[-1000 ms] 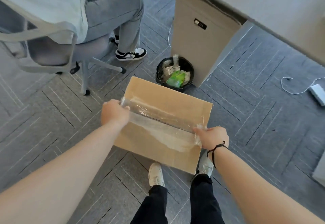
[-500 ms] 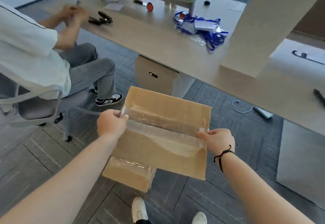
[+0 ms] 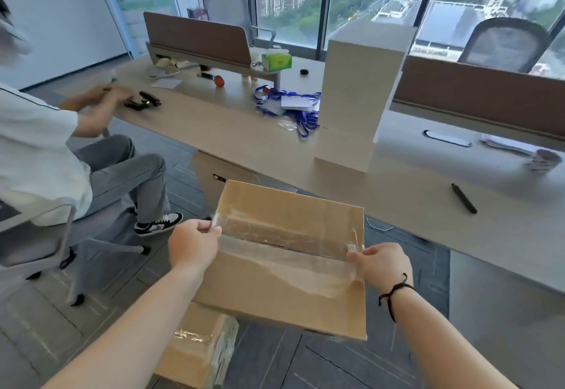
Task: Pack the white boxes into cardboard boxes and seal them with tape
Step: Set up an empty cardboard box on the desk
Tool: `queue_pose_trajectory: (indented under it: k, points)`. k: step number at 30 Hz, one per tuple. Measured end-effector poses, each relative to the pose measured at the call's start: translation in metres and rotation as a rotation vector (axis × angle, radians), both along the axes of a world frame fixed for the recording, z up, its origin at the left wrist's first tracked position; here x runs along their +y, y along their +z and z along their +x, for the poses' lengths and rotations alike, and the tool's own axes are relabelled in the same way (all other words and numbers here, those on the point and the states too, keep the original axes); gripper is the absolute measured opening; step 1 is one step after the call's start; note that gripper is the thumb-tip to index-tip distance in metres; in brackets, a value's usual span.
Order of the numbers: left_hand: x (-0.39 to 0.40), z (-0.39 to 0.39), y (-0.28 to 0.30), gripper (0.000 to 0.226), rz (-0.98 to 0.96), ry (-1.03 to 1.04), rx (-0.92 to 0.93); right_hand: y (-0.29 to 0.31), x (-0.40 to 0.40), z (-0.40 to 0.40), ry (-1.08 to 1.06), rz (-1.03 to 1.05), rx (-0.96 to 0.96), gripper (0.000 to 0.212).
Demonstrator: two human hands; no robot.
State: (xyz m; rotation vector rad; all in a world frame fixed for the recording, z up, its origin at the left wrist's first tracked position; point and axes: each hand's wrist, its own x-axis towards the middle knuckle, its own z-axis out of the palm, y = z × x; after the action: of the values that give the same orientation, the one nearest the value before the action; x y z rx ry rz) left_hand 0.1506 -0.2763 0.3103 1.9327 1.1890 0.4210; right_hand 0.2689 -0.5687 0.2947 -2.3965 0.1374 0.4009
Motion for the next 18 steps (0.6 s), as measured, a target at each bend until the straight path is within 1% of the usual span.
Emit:
queue_pose_trajectory:
  k: [9,16,18]
  points:
    - [-0.074,0.065,0.022,0.021,0.007,-0.107,-0.055,0.026,-0.082,0.04,-0.094,0.031,-0.073,0.04]
    - [-0.092,0.129,0.022,0.022,-0.043,-0.206,-0.067,0.033,-0.104,0.083,-0.166,-0.001,-0.095,0.029]
    - [-0.093,0.155,0.018,0.015,-0.078,-0.243,-0.074,0.032,-0.107,0.099,-0.198,-0.011,-0.087,0.03]
